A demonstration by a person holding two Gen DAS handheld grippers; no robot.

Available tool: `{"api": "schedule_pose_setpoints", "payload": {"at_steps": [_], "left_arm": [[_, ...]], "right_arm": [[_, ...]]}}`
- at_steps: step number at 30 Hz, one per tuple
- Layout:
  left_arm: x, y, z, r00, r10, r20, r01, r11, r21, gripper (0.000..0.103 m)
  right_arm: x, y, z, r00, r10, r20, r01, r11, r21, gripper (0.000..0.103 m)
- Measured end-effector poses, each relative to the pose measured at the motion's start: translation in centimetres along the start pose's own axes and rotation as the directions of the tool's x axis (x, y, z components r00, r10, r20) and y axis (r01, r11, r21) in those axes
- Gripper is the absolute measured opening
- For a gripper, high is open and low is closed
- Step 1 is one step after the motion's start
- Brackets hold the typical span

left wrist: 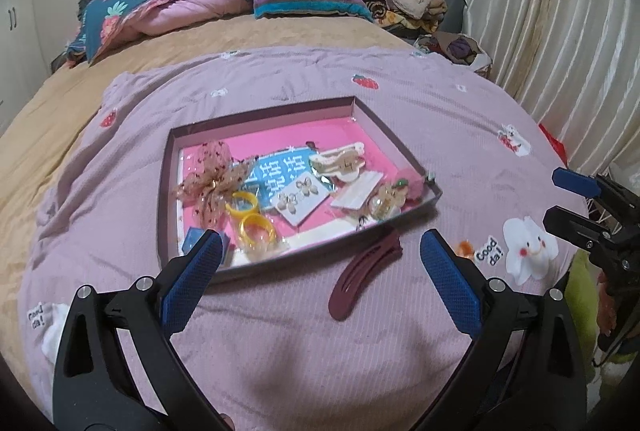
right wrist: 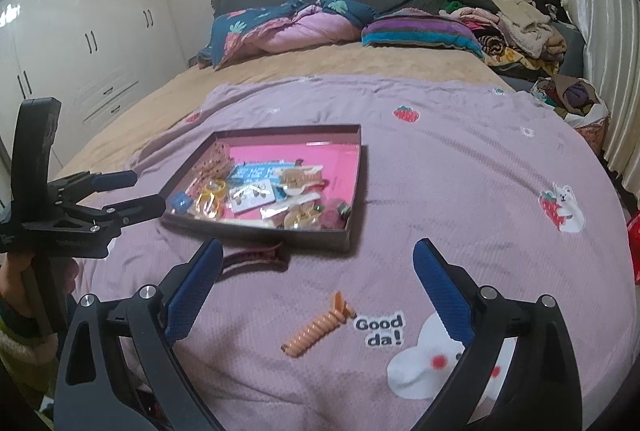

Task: Organize jewelry
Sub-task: 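Move the left tool to the dark red hair clip while the right tool grasps the orange coil tie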

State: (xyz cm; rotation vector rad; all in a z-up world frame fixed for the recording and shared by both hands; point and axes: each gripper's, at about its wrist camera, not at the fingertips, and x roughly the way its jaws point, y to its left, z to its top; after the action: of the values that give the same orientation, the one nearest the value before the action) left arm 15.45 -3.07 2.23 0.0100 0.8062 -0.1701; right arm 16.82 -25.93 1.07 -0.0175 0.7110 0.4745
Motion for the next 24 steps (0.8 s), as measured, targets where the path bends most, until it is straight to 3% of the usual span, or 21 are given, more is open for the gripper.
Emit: {"api": "schedule_pose_setpoints", "payload": {"at_steps": [11,20,24], "left_arm": [[1.4,-0.1,-2.8,0.998,0.014,-0.056,-0.013,1.000,0.021,0.093],[4.0,-0.2,-4.3,0.992,-0.010,-0.125,0.015,0.999,0.039,0.093],[5.4,-0.4,-4.6,0.988,-0.013,-0.152,0.021,0.998,0.051,0.092]], "right_arm": [[1.8,0.3,-2.8,0.996,0.010,-0.092,-0.011,1.000,-0.003,0.095],[5.6,-0.5,-5.7,0.968,0.071,-0.242,-0.050,0.994,0.092,0.095],[7.4,-0.8,-6.4,0.954,0.088,-0.286,-0.056,0.992,0.117,0.081]]}}
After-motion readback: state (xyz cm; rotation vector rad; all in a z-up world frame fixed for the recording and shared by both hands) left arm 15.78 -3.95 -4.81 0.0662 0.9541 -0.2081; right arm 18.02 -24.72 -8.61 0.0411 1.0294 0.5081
